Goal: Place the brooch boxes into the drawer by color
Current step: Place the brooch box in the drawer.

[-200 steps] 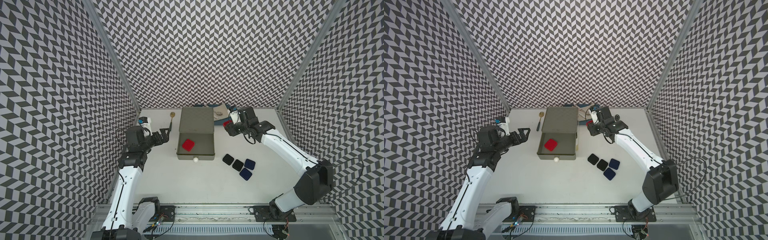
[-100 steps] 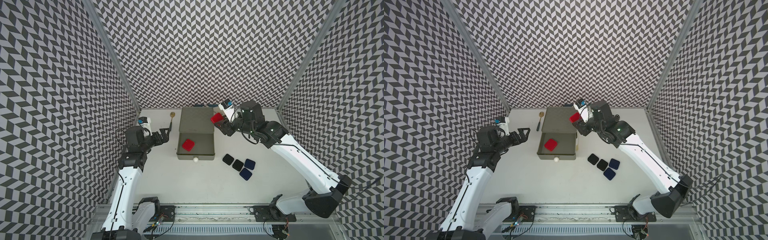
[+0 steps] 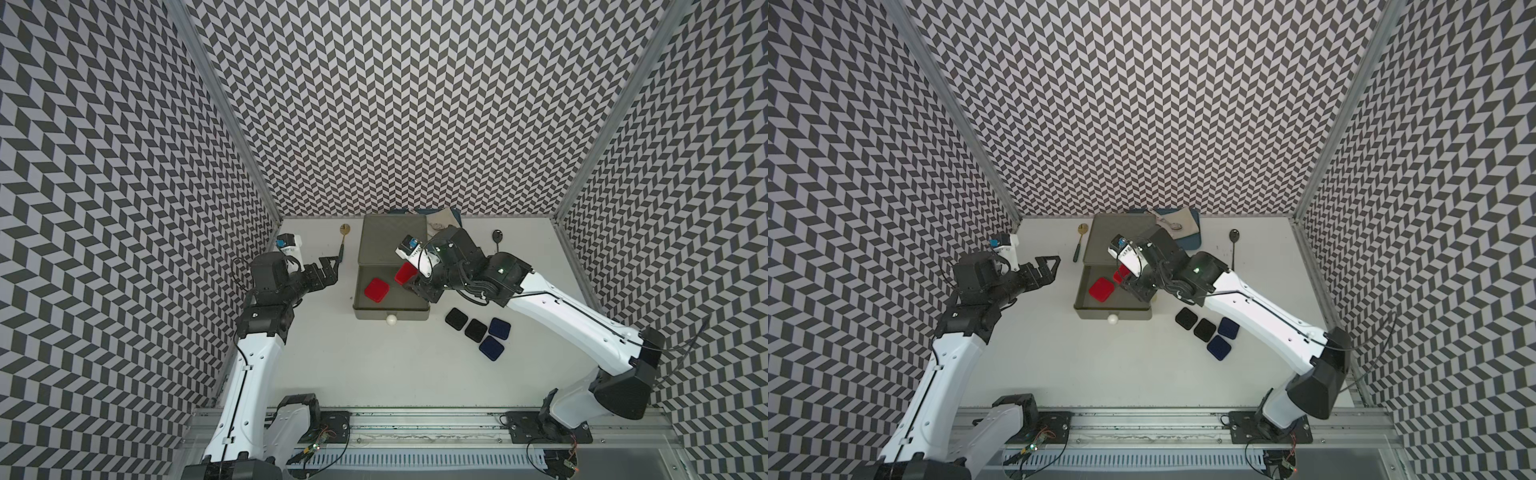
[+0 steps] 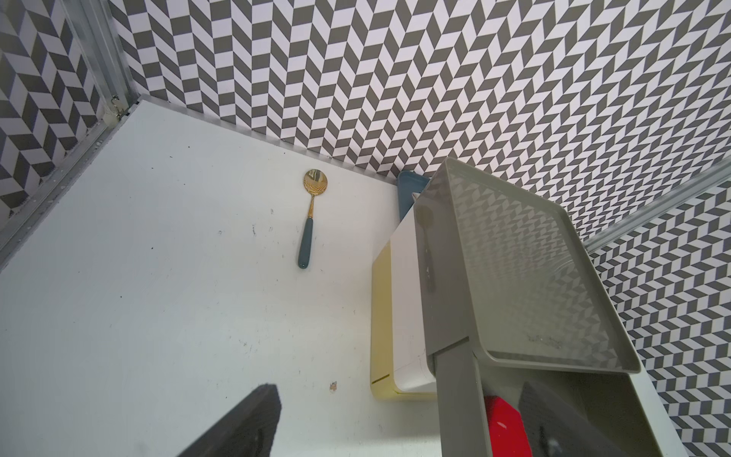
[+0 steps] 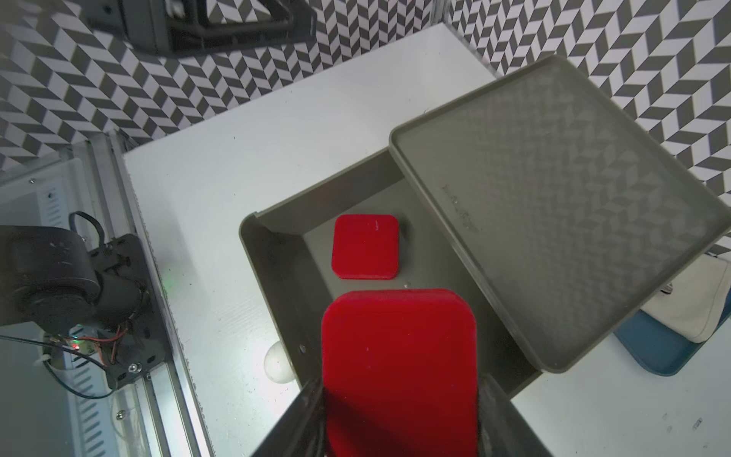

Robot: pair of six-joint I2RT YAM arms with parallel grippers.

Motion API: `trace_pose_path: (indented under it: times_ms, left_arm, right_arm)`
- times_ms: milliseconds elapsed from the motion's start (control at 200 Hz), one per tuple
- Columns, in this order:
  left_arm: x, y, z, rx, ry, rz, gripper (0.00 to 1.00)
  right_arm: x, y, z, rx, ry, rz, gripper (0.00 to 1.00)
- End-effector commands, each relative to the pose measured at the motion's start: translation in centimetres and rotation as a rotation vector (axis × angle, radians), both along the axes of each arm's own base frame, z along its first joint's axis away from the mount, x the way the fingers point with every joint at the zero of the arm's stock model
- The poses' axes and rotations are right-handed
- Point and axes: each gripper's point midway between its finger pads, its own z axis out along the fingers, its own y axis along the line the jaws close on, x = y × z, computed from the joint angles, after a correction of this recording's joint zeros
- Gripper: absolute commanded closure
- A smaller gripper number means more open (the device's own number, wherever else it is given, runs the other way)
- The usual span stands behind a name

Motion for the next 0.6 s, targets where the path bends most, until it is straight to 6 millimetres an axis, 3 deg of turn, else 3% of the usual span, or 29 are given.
trace_pose_path:
  times_ms: [0,596]
  left_arm:
    - [-0.2,0.1,1.4,0.003,-0.035,0.003,0.0]
    - [0.0,0.1,1.4,0.002,-0.036,0.0,0.0]
  right_arm:
    - [0.7,0.2,-0.7,-0.031,-0.015,-0.03,0.51]
    - [1.7,0.9,-6.0,-0.213,0.101,-0.077,0.5]
